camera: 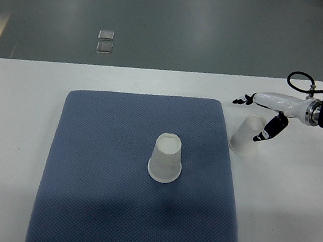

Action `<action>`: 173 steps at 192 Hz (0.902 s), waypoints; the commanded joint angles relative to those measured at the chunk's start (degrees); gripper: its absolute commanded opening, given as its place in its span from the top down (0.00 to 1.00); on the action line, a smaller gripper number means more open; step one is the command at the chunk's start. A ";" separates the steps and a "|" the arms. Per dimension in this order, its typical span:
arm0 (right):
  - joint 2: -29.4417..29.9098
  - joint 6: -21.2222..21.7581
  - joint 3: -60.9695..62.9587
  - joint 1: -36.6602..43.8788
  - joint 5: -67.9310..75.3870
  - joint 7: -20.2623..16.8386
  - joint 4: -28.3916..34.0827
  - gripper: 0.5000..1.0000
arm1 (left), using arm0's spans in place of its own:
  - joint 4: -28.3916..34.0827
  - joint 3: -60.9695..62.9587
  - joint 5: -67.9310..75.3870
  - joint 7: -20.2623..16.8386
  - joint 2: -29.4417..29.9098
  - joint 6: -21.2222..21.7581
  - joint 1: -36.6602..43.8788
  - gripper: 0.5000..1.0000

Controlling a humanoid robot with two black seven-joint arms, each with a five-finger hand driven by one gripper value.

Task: Stack paper cups
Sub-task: 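Lower the right hand onto the loose white cup and close fingers around it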

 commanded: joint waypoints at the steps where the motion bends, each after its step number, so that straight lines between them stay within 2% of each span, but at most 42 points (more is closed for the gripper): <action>1: 0.17 -0.79 -0.49 0.04 -0.46 0.05 -0.43 0.17 | 0.00 -0.05 0.00 0.00 0.00 0.00 0.00 0.00; 43: 0.09 -2.46 -1.63 0.04 -2.31 0.31 -1.22 0.20 | 0.00 -0.05 0.00 0.00 0.00 0.00 0.00 0.00; 103: 0.09 -2.46 -1.63 0.04 -5.29 0.75 -2.36 0.32 | 0.00 0.03 0.00 0.00 0.00 0.00 0.00 0.00; 173: 0.17 -2.46 -1.63 0.12 -5.29 1.19 -2.27 0.36 | 0.00 0.03 0.00 0.00 0.00 0.00 0.00 0.00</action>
